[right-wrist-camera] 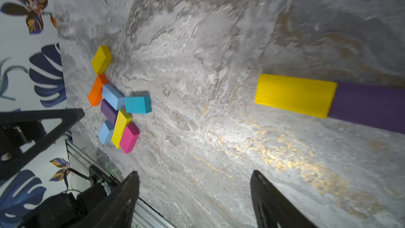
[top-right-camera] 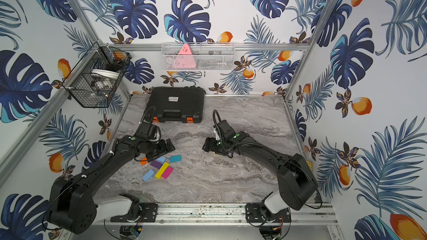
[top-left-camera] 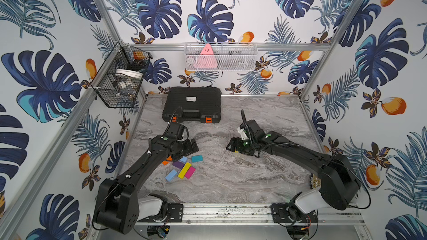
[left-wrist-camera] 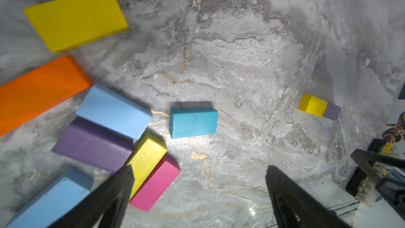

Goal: Assemble the letter c with building blocks
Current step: Adjust the building block at the center of the board.

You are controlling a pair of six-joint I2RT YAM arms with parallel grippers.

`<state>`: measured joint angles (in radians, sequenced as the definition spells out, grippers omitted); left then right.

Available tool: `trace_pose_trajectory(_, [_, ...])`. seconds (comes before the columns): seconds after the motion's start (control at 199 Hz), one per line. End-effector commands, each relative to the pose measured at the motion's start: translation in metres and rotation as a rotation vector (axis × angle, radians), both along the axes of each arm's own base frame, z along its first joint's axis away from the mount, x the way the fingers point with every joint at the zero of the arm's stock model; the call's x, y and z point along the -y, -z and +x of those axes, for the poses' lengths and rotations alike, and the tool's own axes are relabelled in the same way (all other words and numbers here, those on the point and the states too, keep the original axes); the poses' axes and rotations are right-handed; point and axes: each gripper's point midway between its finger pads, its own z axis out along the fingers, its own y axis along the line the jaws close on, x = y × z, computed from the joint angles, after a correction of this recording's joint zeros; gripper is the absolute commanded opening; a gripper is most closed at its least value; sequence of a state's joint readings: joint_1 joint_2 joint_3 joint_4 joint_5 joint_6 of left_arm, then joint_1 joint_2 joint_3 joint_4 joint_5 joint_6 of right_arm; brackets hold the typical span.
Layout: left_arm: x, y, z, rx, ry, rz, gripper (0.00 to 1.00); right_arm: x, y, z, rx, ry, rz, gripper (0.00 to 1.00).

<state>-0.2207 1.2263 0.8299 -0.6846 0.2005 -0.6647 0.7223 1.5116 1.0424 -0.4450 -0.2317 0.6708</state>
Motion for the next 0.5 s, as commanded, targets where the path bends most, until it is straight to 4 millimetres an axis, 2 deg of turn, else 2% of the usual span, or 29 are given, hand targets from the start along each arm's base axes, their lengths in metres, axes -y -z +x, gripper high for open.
trace_pose_trajectory(0.0, [-0.019,0.012,-0.020,-0.049,-0.079,0.067,0.99,-0.007,0.002,-0.012,0.033,-0.012,-0.061,0.81])
trace_pose_trajectory(0.11, [-0.022,0.024,-0.030,-0.073,-0.111,0.066,0.99,-0.019,0.008,-0.032,0.061,-0.078,-0.105,0.81])
trace_pose_trajectory(0.276, [-0.027,0.035,-0.039,-0.104,-0.140,0.079,0.99,-0.025,0.021,-0.052,0.071,-0.118,-0.154,0.81])
trace_pose_trajectory(0.496, [-0.026,0.045,-0.038,-0.106,-0.144,0.073,0.99,-0.025,0.026,-0.058,0.068,-0.115,-0.153,0.82])
